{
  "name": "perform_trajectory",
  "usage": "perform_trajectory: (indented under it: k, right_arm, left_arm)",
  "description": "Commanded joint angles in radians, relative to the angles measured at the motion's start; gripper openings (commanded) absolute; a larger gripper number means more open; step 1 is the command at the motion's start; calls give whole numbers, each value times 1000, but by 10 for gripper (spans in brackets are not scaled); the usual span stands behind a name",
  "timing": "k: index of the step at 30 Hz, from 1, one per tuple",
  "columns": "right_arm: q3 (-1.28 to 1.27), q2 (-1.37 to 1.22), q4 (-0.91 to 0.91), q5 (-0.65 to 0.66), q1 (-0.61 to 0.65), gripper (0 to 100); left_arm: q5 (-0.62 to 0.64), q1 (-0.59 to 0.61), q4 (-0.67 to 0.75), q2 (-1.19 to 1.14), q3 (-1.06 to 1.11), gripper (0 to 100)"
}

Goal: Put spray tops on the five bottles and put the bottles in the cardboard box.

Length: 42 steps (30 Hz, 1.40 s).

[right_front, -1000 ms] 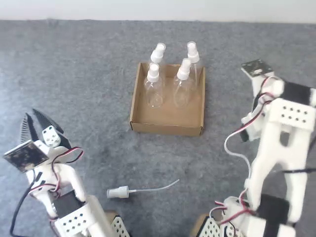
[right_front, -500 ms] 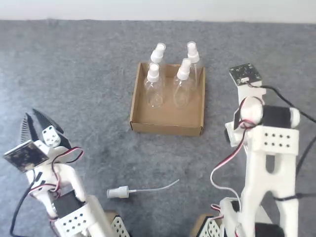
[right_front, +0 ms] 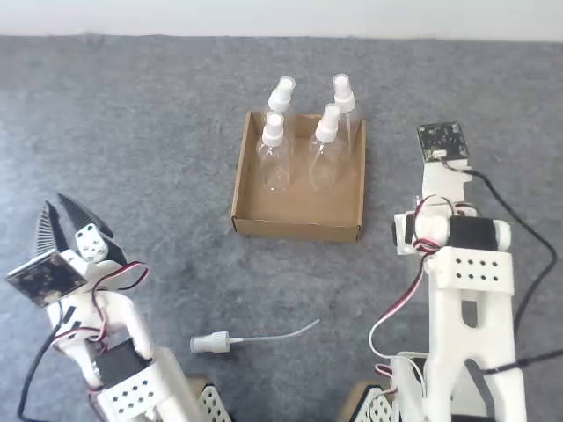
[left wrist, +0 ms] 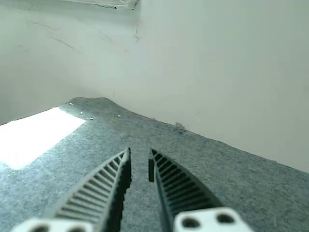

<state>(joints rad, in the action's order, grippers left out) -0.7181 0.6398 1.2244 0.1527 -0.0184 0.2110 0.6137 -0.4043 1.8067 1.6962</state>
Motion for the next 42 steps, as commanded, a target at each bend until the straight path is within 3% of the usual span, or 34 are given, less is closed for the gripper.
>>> perform_trajectory:
  k: [1, 8, 14, 22, 31, 37, 42]
  right_arm:
    - [-44, 53, -90, -86, 1, 49]
    - [-110, 53, -176, -120, -38, 49]
    - [-121, 53, -180, -201, -79, 49]
    - [-124, 53, -180, -212, -105, 49]
    - [-129, 44, -180, -212, -105, 49]
    - [-196, 53, -280, -212, -107, 49]
    - [-206, 53, -294, -212, -107, 49]
  left_arm:
    - [-14, -5, 8, 17, -12, 62]
    - [-14, -6, 8, 17, -12, 62]
    - [-12, 2, 8, 17, -12, 62]
    - [-11, 15, 3, 17, -19, 62]
    - [-17, -15, -241, 17, -196, 80]
    - [-161, -158, -302, 17, -208, 88]
    - [-244, -270, -462, 17, -311, 87]
